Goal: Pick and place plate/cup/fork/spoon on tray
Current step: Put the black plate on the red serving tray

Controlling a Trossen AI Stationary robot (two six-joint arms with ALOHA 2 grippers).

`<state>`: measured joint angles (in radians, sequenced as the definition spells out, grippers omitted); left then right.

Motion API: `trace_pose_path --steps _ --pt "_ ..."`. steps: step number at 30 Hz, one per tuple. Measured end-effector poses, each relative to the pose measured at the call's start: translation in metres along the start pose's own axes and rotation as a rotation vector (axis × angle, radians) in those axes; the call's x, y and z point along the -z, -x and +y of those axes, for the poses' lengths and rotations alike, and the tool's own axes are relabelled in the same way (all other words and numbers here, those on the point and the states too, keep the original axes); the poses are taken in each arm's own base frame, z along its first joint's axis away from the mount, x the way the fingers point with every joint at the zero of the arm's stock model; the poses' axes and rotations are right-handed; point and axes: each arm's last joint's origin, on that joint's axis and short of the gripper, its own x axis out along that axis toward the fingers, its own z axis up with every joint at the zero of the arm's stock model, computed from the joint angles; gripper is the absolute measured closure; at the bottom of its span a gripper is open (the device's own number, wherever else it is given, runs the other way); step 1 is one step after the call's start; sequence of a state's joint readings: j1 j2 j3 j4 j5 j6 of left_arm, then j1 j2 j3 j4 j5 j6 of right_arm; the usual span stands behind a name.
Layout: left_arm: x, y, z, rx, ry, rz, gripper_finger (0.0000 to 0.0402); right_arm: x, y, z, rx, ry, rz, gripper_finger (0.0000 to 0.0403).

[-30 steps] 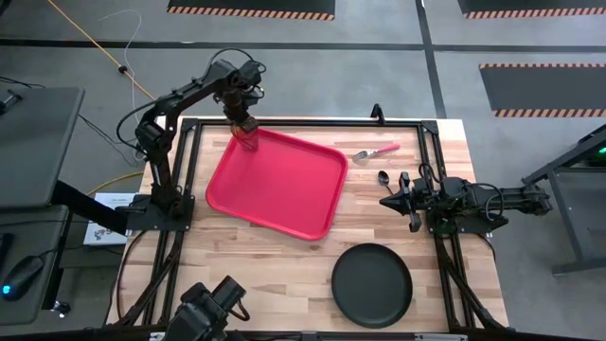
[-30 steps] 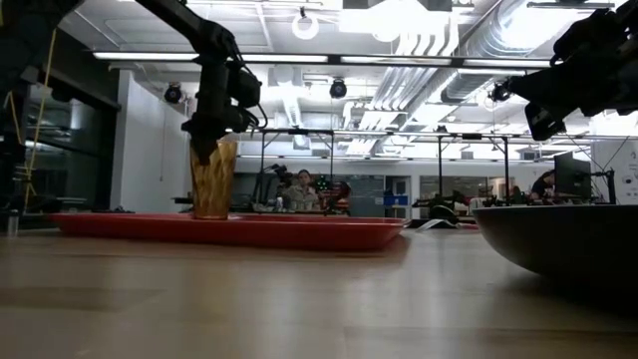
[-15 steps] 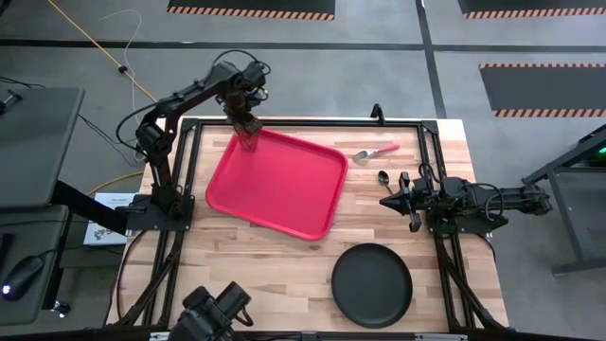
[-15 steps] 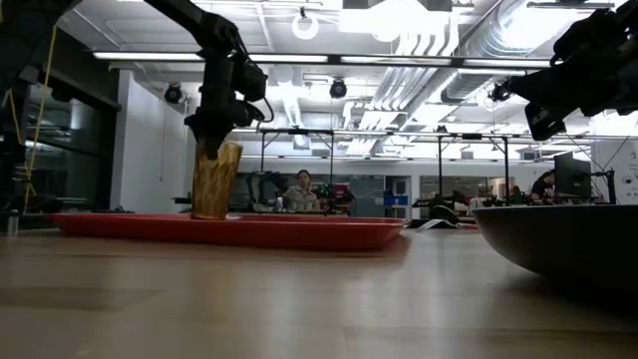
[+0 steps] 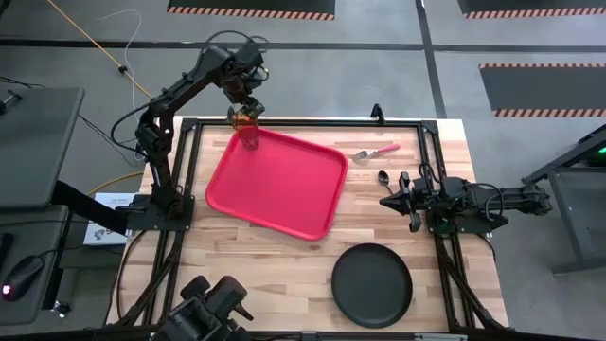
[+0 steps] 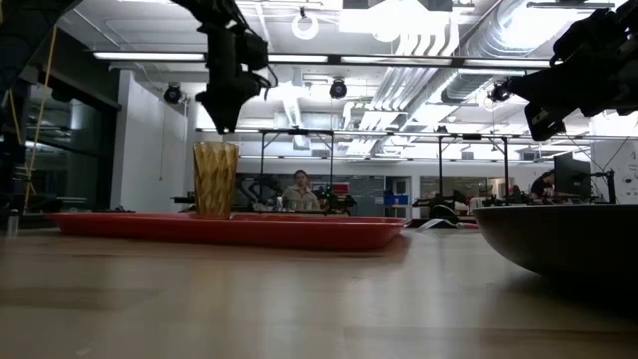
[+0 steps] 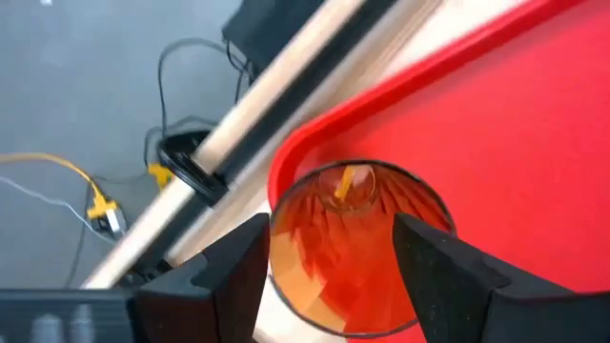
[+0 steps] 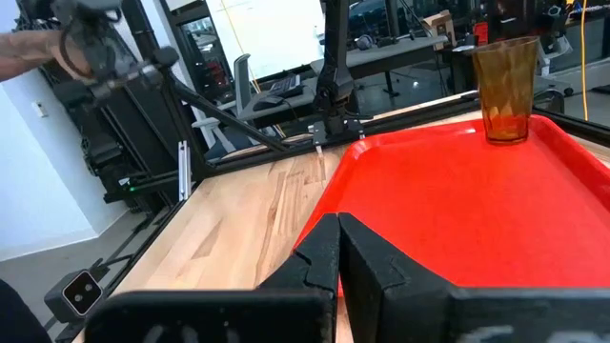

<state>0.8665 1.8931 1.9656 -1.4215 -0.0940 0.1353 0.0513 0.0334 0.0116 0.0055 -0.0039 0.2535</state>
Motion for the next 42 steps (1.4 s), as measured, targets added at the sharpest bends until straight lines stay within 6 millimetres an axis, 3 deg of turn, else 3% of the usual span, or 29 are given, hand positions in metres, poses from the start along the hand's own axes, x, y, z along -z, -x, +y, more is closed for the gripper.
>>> trace_pose_path --steps 5,10,15,19,22,24,28,32,37,42 --pt "-0.007 0.037 0.003 0.034 0.046 -0.147 0.0188 0.000 0.000 0.000 0.000 0.000 0.000 0.0402" --pt "-0.013 0.081 -0.002 0.267 0.101 -0.443 0.0188 0.000 0.000 0.000 0.000 0.000 0.000 0.0402" --pt "-0.010 0.131 -0.031 0.406 -0.002 -0.744 0.0188 0.000 0.000 0.000 0.000 0.000 0.000 0.0402" --pt "-0.001 0.158 -0.062 0.478 -0.068 -0.931 0.0188 0.000 0.000 0.000 0.000 0.028 -0.001 0.0402" --pt "0.007 0.161 -0.082 0.531 -0.070 -1.038 0.0188 -0.001 0.000 0.000 0.000 0.076 -0.012 0.0402" --pt "0.013 0.151 -0.093 0.574 -0.056 -1.078 0.0188 -0.006 0.000 0.001 0.002 0.071 -0.065 0.0402" --pt "0.032 0.121 -0.115 0.713 0.013 -1.143 0.0188 -0.027 0.004 0.006 -0.036 -0.066 -0.299 0.0402" --pt "0.060 0.106 -0.131 0.885 0.072 -1.240 0.0188 -0.051 0.015 0.008 -0.041 -0.242 -0.590 0.0402" --pt "0.090 0.114 -0.134 0.957 0.076 -1.336 0.0188 -0.067 0.029 0.006 0.062 -0.346 -0.842 0.0402" --pt "0.110 0.132 -0.127 0.956 0.039 -1.406 0.0188 -0.095 0.028 0.014 0.088 -0.341 -0.803 0.0391"
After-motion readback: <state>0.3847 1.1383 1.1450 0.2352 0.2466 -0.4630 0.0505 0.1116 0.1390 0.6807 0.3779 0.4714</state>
